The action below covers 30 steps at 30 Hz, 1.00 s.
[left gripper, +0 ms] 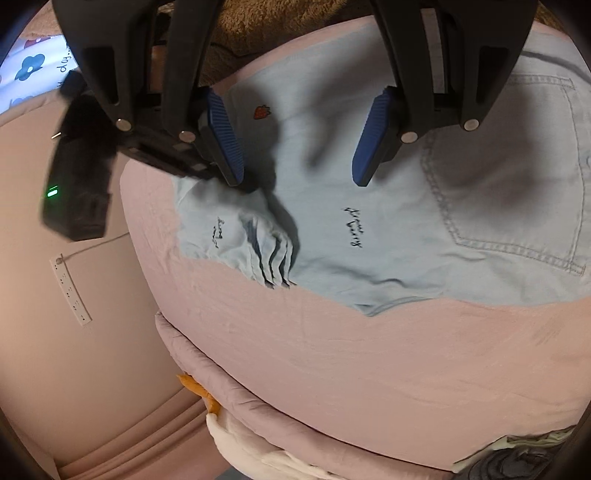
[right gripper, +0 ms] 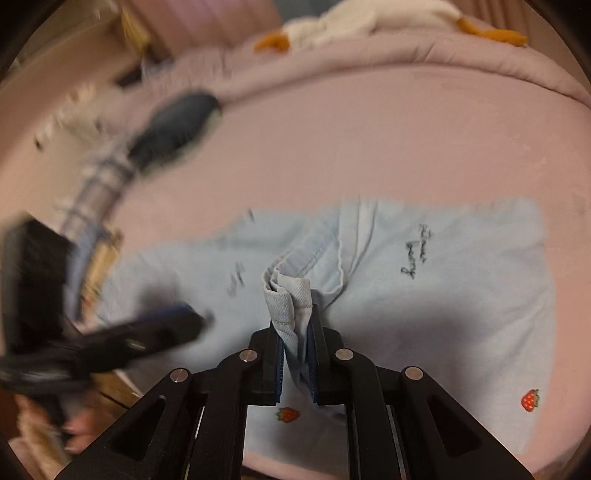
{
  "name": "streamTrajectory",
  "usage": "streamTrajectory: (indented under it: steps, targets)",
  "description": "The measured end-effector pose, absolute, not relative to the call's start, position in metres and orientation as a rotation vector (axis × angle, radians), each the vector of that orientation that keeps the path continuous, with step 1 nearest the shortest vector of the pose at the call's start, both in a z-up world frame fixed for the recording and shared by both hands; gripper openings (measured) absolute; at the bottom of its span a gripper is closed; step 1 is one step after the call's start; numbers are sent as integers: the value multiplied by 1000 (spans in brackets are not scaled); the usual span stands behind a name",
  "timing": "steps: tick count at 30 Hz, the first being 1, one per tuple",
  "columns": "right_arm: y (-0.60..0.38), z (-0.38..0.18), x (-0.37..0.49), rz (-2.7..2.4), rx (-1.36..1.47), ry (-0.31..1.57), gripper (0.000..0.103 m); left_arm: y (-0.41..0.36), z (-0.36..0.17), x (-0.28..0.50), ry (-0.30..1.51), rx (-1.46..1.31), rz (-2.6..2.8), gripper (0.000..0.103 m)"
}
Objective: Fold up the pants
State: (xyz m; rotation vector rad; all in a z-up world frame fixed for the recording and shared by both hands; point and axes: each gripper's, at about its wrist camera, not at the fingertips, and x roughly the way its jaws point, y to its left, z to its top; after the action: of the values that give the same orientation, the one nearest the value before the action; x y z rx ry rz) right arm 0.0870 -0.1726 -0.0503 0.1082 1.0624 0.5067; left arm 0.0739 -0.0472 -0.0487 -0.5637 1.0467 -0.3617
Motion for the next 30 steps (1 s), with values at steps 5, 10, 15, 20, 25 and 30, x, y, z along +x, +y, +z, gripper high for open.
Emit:
streamTrajectory:
  steps: [5, 10, 15, 20, 25, 30]
  targets:
    - [-175, -57, 91, 503, 99, 1113, 18, -54, -46, 86, 1053, -560, -373, 61]
    - [-219, -28, 75, 506, 198, 988, 64, -71, -44, 105, 1048, -509, -429, 62]
    - [-290, -18, 75, 365, 359, 885, 65, -100, -56, 129, 1108, -488, -520, 66]
    - [-338, -41, 86, 98, 396, 911, 65, -130, -77, 150, 1193, -376, -469, 66]
    - [-362, -59, 93, 87, 499, 941, 65, -149, -80, 152, 1202, -337, -443, 22]
    - [-359, -60, 95, 107, 497, 952, 65, -146, -85, 147, 1223, -451, -467, 14]
